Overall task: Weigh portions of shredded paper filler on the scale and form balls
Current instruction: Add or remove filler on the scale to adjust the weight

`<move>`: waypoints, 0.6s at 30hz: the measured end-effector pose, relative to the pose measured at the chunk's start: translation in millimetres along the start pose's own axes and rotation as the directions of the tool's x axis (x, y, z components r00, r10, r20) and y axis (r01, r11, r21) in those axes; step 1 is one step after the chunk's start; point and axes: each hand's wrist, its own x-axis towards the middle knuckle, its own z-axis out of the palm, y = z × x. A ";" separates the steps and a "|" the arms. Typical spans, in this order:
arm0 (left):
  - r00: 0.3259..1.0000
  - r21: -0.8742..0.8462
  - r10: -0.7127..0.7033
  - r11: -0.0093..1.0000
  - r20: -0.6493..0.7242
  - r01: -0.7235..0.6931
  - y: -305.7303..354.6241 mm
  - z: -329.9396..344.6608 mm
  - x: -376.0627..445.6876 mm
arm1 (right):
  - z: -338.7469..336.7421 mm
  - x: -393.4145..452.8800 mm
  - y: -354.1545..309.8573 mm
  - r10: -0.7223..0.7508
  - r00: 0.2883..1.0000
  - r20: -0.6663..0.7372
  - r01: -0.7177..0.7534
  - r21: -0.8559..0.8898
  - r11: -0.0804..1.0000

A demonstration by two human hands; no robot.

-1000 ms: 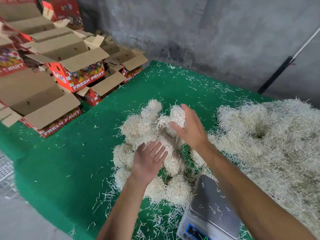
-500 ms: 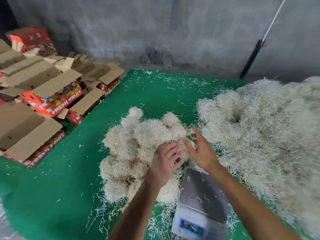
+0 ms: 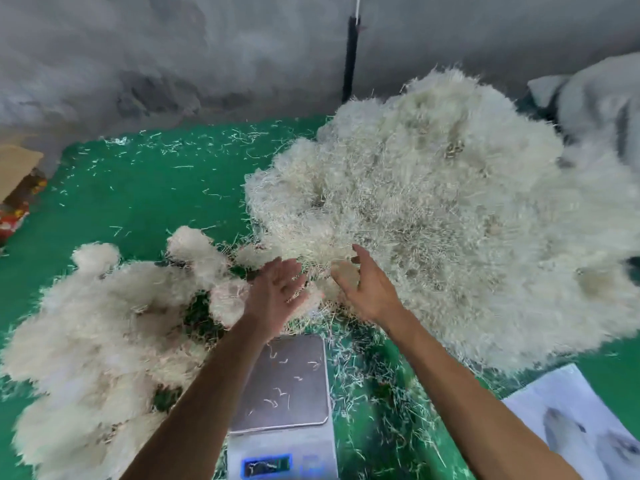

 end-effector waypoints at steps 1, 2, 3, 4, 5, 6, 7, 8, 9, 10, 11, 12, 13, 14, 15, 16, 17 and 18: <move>1.000 0.056 0.004 0.998 -0.020 -0.003 -0.7 2.2 10.8 | -1.7 9.6 7.6 -0.004 1.000 0.007 0.005 -0.052 0.999; 0.999 0.126 0.037 0.991 -0.021 -0.034 -2.0 5.9 19.2 | -2.2 19.6 13.6 -0.020 1.000 0.013 0.021 -0.114 0.993; 0.997 0.191 0.068 0.980 -0.038 -0.060 -3.5 8.7 28.6 | -2.1 29.9 18.9 -0.047 0.999 0.013 0.049 -0.182 0.982; 0.994 0.278 0.097 0.957 -0.054 -0.078 -3.9 12.7 39.0 | -0.5 40.5 24.0 -0.078 0.997 0.014 0.078 -0.256 0.963; 0.990 0.372 0.125 0.923 -0.059 -0.094 -5.5 15.9 50.6 | 1.8 50.2 28.9 -0.086 0.996 0.031 0.091 -0.335 0.938; 0.988 0.464 0.141 0.880 -0.062 -0.096 -8.5 19.0 62.3 | 5.8 58.3 34.3 -0.059 0.995 0.079 0.086 -0.411 0.908; 0.986 0.573 0.155 0.815 -0.065 -0.091 -12.6 22.0 73.9 | 12.1 64.2 39.9 0.001 0.988 0.151 0.073 -0.483 0.873; 0.985 0.684 0.167 0.724 -0.048 -0.089 -18.2 24.9 84.2 | 21.7 66.1 46.7 0.076 0.971 0.225 0.059 -0.542 0.839; 0.987 0.773 0.160 0.630 -0.028 -0.080 -25.8 29.1 92.9 | 31.8 63.6 53.2 0.151 0.948 0.279 0.044 -0.587 0.809; 0.992 0.828 0.122 0.558 -0.022 -0.051 -36.0 32.3 99.4 | 42.2 58.1 58.9 0.195 0.933 0.303 0.036 -0.615 0.787; 0.997 0.849 0.072 0.528 -0.032 -0.011 -48.8 33.3 103.9 | 52.5 49.8 63.5 0.196 0.934 0.298 0.036 -0.623 0.781; 0.998 0.847 0.024 0.531 -0.053 0.032 -62.4 34.0 105.1 | 62.2 41.2 68.5 0.159 0.951 0.266 0.037 -0.606 0.795; 0.997 0.830 -0.004 0.554 -0.077 0.066 -75.7 34.7 106.0 | 69.3 33.1 72.6 0.106 0.970 0.218 0.032 -0.548 0.836; 0.995 0.814 -0.013 0.574 -0.099 0.088 -85.2 37.2 105.3 | 74.0 26.5 75.0 0.079 0.980 0.185 0.014 -0.453 0.892; 0.993 0.801 -0.026 0.589 -0.113 0.106 -92.3 40.8 104.3 | 75.2 21.5 75.2 0.087 0.982 0.170 -0.025 -0.338 0.941; 0.990 0.779 -0.059 0.612 -0.126 0.136 -95.5 44.3 102.4 | 73.7 17.4 73.0 0.107 0.981 0.161 -0.073 -0.204 0.976; 0.981 0.723 -0.104 0.664 -0.164 0.192 -96.9 45.2 98.5 | 70.7 14.7 68.1 0.122 0.981 0.153 -0.112 -0.072 0.991; 0.962 0.618 -0.170 0.740 -0.211 0.266 -93.8 45.1 93.0 | 68.0 12.9 60.6 0.118 0.984 0.133 -0.126 0.049 0.991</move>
